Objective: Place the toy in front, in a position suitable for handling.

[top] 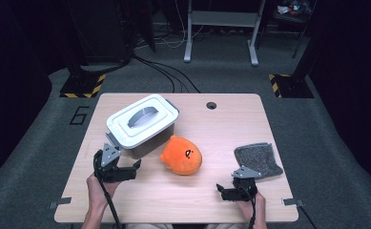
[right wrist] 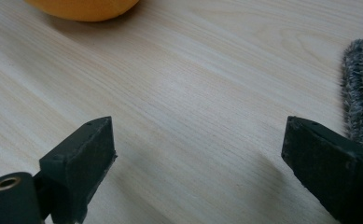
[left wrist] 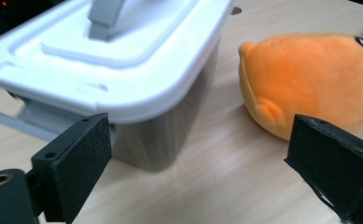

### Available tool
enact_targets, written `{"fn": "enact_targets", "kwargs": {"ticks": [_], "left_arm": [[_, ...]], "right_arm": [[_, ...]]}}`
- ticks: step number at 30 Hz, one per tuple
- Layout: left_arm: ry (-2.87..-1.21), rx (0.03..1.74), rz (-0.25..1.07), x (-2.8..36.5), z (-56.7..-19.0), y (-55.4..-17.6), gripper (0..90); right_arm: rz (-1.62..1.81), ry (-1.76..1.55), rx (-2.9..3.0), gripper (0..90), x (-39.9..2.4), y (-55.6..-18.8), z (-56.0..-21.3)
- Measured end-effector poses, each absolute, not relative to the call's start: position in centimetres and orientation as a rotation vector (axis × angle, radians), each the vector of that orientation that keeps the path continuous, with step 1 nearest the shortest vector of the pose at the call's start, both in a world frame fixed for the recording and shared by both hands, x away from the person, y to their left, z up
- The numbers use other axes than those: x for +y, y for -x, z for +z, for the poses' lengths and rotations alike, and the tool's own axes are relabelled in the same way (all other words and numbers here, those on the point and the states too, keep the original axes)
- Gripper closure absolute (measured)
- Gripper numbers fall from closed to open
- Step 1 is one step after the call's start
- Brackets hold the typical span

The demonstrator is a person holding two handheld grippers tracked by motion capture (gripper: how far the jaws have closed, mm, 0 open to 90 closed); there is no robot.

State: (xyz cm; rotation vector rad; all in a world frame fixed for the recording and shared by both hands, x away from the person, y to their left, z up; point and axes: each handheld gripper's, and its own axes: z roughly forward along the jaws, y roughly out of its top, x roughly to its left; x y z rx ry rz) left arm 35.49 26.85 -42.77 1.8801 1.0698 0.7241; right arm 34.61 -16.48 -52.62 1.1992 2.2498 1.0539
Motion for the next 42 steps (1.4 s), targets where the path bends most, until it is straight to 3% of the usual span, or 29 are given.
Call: {"fn": "enact_targets", "kwargs": {"ticks": [10,18,28,42], "left_arm": [[-1.915,1.083,0.73,27.1,-41.6,-39.3,19.2],[-1.971,1.053,0.806,26.4,-41.6,-39.7,37.1],[-2.013,0.981,0.806,25.5,-42.0,-39.9,50.6],[-2.028,0.968,0.816,26.1,-41.9,-40.9,52.9]], "right_arm": [[1.044,-1.204,2.247,10.5,-16.4,-34.6,-52.6],[1.035,-1.2,2.256,11.3,-16.4,-34.7,-52.7],[1.027,-1.199,2.262,12.3,-16.4,-34.7,-52.7],[1.022,-1.196,2.27,12.4,-16.3,-34.7,-52.7]]}}
